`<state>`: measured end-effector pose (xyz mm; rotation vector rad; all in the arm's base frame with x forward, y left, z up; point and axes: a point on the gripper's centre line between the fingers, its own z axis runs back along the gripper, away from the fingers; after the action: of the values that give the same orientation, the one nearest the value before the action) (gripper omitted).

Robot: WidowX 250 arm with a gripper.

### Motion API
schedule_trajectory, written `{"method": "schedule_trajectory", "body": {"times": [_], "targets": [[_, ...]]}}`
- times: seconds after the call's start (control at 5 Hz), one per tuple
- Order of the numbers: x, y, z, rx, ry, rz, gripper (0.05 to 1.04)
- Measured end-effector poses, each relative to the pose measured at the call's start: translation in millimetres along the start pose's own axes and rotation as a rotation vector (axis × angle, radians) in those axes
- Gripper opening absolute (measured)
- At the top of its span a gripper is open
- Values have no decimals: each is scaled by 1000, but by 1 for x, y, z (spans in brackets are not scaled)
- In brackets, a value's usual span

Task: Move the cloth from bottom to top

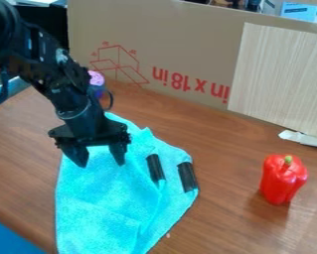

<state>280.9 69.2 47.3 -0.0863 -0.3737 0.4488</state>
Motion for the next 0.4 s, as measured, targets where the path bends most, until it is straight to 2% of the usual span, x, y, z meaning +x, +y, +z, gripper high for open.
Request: {"method": "schedule_trajectory", "body": {"times": [0.4], "targets": [[-2,-5,-17,10,-37,-42,1000]]}}
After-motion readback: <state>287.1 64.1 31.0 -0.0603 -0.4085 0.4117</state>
